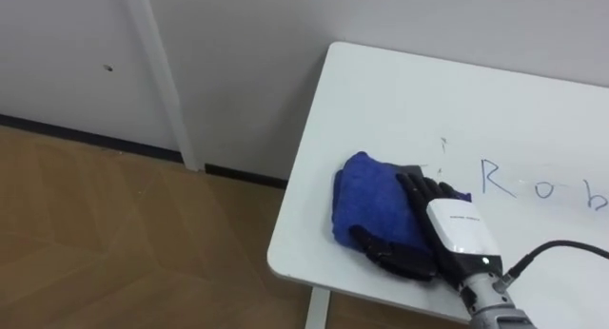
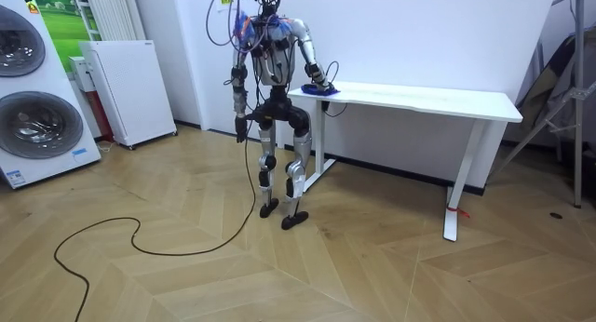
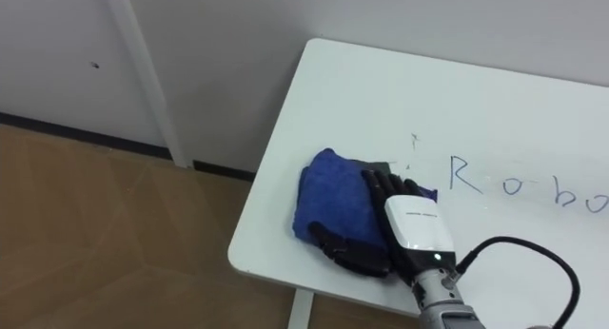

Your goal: Wipe table

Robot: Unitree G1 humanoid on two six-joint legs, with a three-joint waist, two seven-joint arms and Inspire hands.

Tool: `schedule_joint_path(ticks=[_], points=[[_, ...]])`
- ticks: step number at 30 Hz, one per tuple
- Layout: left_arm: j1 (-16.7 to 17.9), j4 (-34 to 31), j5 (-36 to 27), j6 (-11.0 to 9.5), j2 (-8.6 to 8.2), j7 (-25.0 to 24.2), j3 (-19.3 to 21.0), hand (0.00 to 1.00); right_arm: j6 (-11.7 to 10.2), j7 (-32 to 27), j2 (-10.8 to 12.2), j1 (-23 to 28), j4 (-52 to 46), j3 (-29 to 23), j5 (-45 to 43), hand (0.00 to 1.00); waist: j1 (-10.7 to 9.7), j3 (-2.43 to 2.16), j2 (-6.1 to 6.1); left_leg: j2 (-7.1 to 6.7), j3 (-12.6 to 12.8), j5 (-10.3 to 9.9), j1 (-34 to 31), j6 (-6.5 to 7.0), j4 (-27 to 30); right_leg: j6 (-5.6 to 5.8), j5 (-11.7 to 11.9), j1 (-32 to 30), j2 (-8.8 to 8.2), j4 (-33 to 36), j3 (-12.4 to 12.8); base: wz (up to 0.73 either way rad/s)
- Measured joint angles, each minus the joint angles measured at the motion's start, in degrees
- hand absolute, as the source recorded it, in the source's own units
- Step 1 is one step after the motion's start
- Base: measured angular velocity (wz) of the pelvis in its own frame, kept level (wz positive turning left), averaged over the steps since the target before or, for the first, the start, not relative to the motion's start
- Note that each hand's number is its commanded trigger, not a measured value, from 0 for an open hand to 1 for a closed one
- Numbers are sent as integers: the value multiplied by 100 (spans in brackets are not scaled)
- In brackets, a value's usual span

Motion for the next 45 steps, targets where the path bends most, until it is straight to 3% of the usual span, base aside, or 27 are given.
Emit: schedule_joint_path(ticks=[10,14,24,27,33,36,40,42,45], points=[[-13,-5,-10,-4,-1,41,78,0,-14,-454,11,-215,-17,-206,-10,100,-77,-13,-18,-9,-77,0,22,1,-2,1,0,87,-4,-2,-109,5],[-13,-31,-34,-5,0,45,82,0,-177,-623,13,-210,-12,-204,97,100,-86,-13,-22,-9,-76,0,29,1,36,1,-1,117,-6,-4,-114,0],[-6,-182,-124,-4,-9,6,78,0,-169,-562,21,-197,-4,-214,447,100,-101,-18,-5,-9,-82,-2,34,6,83,2,-1,166,-12,-5,-110,0],[-10,-171,-214,-4,-25,9,77,0,-214,-569,154,-197,113,-326,624,100,-102,-23,11,-12,-112,-2,15,6,96,2,-1,173,-11,-4,-147,2],[-34,-163,-560,88,-80,135,-196,0,37,-614,368,-384,96,-249,617,100,-22,-27,168,8,-78,-2,-111,4,166,0,-1,53,4,22,-106,-5],[-171,-135,-562,97,-86,153,-387,0,177,-609,402,-908,266,-64,656,100,97,-21,244,20,-78,56,-339,0,187,-23,13,-216,-4,112,-116,-4],[-458,-123,-567,76,-51,158,-473,0,26,-701,366,-2785,1964,115,1202,100,275,47,178,50,-89,210,-894,0,295,-134,82,-783,2,215,-144,7],[-541,-125,-573,72,5,147,-505,0,-5,-792,174,-3703,2921,110,1674,100,426,100,129,54,-159,279,-1224,-2,370,-170,125,-1047,19,223,-182,25],[-541,-127,-562,104,56,70,-591,0,-44,-887,-89,-4291,3579,88,2009,100,515,107,127,85,-271,291,-1534,-1,487,-191,149,-1257,44,214,-186,23]])
